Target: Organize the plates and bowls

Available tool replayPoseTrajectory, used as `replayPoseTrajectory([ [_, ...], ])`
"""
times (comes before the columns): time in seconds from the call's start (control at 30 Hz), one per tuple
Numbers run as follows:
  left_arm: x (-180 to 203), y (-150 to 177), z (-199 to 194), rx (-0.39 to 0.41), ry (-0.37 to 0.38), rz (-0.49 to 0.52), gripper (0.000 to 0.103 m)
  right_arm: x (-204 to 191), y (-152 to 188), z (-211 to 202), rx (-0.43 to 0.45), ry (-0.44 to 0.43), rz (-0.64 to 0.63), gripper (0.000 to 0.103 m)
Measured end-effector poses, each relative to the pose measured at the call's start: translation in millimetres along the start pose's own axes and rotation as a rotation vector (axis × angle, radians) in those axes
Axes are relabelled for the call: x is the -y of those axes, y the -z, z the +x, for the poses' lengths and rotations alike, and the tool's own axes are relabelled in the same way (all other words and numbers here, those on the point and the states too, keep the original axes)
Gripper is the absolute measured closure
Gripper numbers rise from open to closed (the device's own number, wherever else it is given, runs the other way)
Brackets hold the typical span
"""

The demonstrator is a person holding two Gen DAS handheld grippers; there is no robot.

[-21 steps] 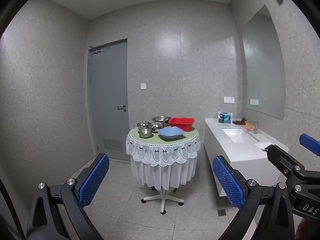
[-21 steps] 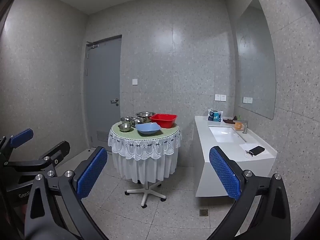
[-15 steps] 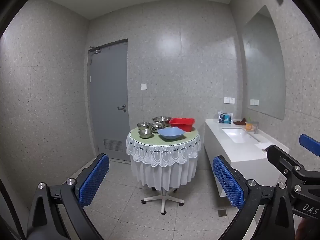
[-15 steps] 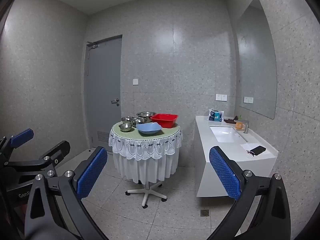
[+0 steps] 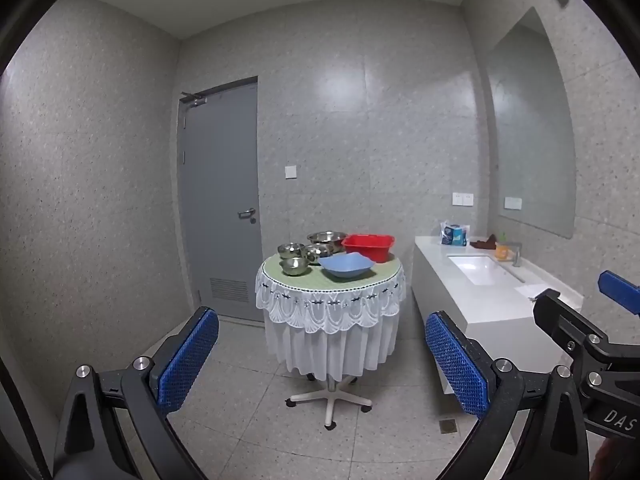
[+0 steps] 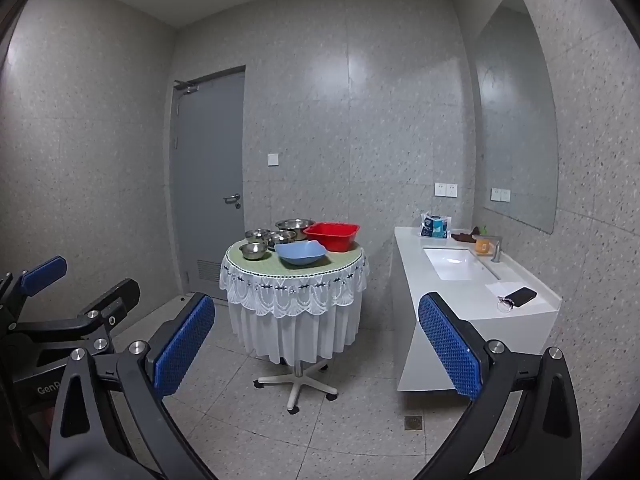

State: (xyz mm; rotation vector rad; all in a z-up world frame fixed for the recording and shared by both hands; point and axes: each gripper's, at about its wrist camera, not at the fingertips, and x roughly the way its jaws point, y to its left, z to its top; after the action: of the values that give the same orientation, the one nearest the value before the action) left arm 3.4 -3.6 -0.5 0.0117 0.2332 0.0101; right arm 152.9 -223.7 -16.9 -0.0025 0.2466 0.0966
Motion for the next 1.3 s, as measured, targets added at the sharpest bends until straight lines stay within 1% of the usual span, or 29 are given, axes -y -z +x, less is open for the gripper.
replayPoseTrajectory([
  [0.27, 4, -4, 2, 0.0, -0.007, -0.003, 0.001, 3, -3, 0, -0.003, -0.004, 0.001, 0.0],
  [0.5, 4, 3, 4, 0.004, -0.01, -0.003, 0.001, 5, -3, 1, -0.006, -0.007, 0.003, 0.0],
  [1.3, 8, 8, 8, 0.014, -0.023, -0.002, 0.001, 2, -1, 3, -0.002, -0.017, 0.005, 0.0],
])
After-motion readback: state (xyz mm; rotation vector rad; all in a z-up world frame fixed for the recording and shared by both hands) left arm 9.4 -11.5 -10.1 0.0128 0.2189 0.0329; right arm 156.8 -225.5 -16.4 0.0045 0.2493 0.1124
